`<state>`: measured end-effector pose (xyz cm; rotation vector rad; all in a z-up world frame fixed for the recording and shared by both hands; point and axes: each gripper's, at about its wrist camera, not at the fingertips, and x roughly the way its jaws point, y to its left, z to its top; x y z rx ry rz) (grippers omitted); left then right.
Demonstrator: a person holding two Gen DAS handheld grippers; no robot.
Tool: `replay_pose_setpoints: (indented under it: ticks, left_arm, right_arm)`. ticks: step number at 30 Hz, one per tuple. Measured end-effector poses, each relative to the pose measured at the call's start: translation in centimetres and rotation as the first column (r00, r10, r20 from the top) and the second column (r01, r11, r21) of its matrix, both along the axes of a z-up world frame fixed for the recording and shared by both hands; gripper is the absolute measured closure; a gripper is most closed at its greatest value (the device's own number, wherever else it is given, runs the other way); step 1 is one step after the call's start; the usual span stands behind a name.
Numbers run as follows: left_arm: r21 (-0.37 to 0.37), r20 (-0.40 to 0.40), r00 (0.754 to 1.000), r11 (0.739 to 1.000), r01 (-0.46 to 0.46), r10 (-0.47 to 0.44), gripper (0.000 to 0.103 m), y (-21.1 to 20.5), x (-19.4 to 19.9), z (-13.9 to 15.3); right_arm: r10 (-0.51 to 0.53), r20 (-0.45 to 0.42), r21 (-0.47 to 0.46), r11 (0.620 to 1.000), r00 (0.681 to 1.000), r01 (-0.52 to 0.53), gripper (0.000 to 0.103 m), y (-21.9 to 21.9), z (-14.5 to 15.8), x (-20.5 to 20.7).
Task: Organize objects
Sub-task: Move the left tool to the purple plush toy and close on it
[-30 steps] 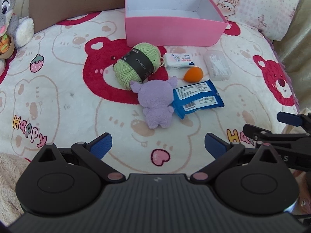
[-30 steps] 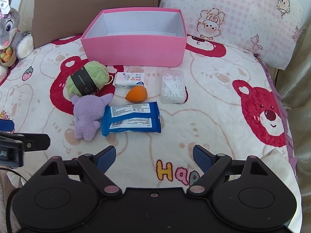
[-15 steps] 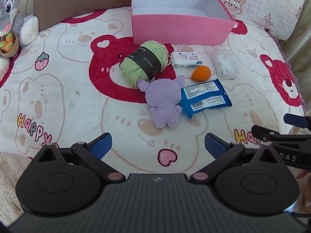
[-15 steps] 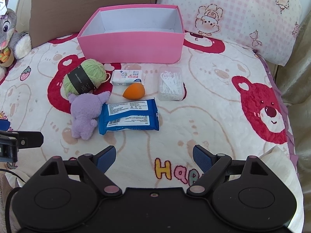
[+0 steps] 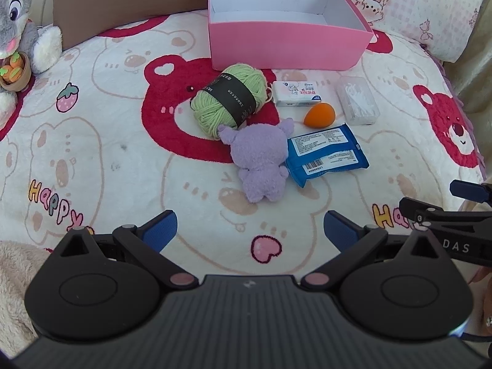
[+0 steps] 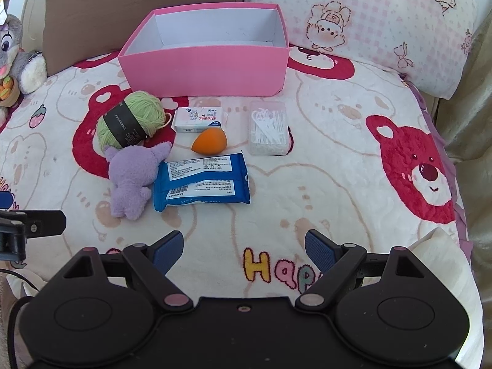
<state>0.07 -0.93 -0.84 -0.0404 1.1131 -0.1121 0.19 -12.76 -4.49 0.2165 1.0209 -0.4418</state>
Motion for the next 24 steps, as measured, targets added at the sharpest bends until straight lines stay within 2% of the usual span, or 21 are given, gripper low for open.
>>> replay_pose_setpoints:
  ticks: [3, 6, 8, 11, 14, 17, 21, 24]
  left_arm:
    - [0.005, 0.004, 1.000, 1.000, -0.001, 0.001, 0.001, 0.0, 0.1, 0.0]
    - [0.062, 0.035, 0.999, 0.998, 0.012, -0.015, 0.002, -0.6, -0.1, 0.3]
    - [0.088, 0.056, 0.998, 0.996, 0.018, -0.023, 0.002, -1.0, -0.3, 0.6]
    - [0.081, 0.052, 0.999, 0.997, 0.008, -0.012, 0.002, -0.9, -0.2, 0.7]
    - [0.049, 0.041, 0.999, 0.999, 0.014, -0.016, 0.002, -0.4, 0.5, 1.1]
    - [0.044, 0.077, 0.997, 0.999, 0.028, -0.031, 0.001, 0.1, 1.2, 2.2]
    - [0.102, 0.109, 0.988, 0.990, 0.094, -0.105, 0.001, 0.4, 2.7, 3.5]
    - [0.036, 0.101, 0.988, 0.993, 0.115, -0.119, 0.001, 1.3, 4.3, 4.2]
  right_arm:
    - [-0.007, 0.024, 0.001, 1.000, 1.000, 0.007, 0.014, -0.1, 0.5, -0.2]
    - [-0.039, 0.060, -0.025, 0.999, 0.997, 0.041, 0.014, -0.3, 0.9, -0.3]
    - [-0.052, 0.065, -0.009, 0.999, 0.997, 0.053, 0.014, -0.7, 0.9, -0.4]
    - [-0.069, 0.105, -0.003, 0.998, 0.992, 0.070, 0.014, -1.0, 1.4, -0.8]
    - [-0.078, 0.140, -0.108, 0.990, 0.987, 0.094, 0.015, -0.5, 3.0, -0.9]
    - [0.001, 0.167, -0.178, 0.984, 0.986, 0.029, 0.015, -0.2, 5.1, -0.5]
    - [0.110, 0.265, -0.091, 0.992, 0.958, -0.089, 0.015, -0.8, 7.0, -0.1]
    - [0.217, 0.232, -0.080, 0.976, 0.948, -0.204, 0.015, -0.3, 7.1, 1.6]
